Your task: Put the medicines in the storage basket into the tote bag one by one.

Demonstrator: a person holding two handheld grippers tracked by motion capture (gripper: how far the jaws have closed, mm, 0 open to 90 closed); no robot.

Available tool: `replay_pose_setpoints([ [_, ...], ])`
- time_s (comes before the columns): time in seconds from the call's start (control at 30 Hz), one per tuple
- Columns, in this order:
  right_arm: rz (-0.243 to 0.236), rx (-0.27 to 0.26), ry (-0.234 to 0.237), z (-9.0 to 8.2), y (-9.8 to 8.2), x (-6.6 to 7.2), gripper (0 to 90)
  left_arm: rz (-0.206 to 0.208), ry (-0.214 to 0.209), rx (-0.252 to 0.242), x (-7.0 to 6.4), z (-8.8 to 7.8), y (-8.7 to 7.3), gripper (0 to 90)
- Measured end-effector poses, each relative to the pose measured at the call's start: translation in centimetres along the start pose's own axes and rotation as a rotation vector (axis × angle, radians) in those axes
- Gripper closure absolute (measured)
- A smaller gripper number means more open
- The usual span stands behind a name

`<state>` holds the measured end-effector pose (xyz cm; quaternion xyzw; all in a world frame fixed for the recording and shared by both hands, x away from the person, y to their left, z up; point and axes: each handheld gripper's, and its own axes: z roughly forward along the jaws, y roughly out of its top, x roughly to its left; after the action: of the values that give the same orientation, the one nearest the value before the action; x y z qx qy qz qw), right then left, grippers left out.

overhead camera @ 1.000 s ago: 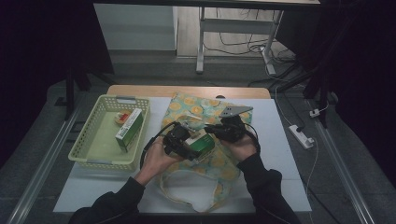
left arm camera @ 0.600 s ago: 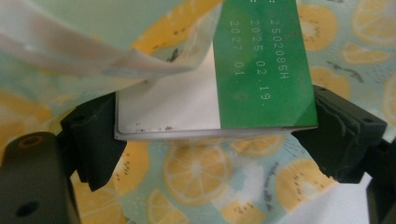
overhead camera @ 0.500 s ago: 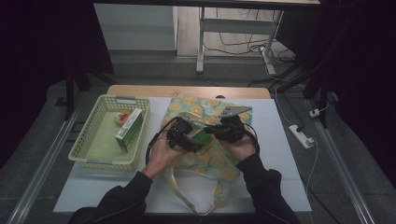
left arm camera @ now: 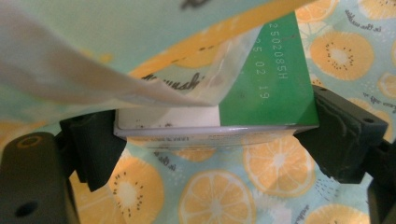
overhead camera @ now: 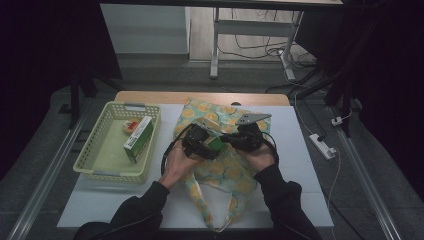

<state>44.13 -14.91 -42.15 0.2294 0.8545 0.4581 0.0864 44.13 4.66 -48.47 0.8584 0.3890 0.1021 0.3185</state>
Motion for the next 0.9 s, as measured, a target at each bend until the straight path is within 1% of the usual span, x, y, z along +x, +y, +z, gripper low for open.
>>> replay_pose_setpoints([
  [0.17,0.004,-0.001,-0.003,-0.1,0.0,-0.1,89.6,0.002,0.015,-0.022,-0.3,0.2,-0.1,13.8],
  [0.3,0.004,-0.002,-0.003,-0.1,-0.1,-0.1,89.5,0.004,0.022,-0.015,-0.4,0.0,-0.1,13.1],
  [0.33,0.004,-0.001,-0.003,-0.1,-0.1,-0.2,89.5,0.003,0.02,-0.02,-0.5,-0.1,-0.1,12.4],
  [0.4,0.005,-0.001,-0.001,-0.1,-0.1,-0.2,89.5,0.002,-0.006,-0.026,-0.6,-0.7,-0.2,10.9],
  [0.43,0.006,0.0,0.0,-0.1,-0.1,-0.2,89.5,0.004,-0.009,-0.028,-0.7,-0.9,-0.2,9.5],
  [0.5,0.006,0.002,0.0,-0.1,-0.1,-0.2,89.5,0.018,0.005,-0.032,-1.0,-1.6,-0.3,8.5],
  [0.6,0.007,0.0,0.003,-0.1,-0.1,-0.2,89.5,0.019,0.007,-0.038,-1.1,-2.3,-0.4,7.9],
  [0.73,0.005,0.0,0.001,-0.2,0.0,-0.1,89.5,0.024,-0.008,-0.041,-1.2,-3.3,-0.9,7.0],
  [0.9,0.004,-0.002,0.0,-0.2,0.0,-0.2,89.5,0.022,-0.054,-0.058,-1.3,-4.5,-1.7,5.7],
])
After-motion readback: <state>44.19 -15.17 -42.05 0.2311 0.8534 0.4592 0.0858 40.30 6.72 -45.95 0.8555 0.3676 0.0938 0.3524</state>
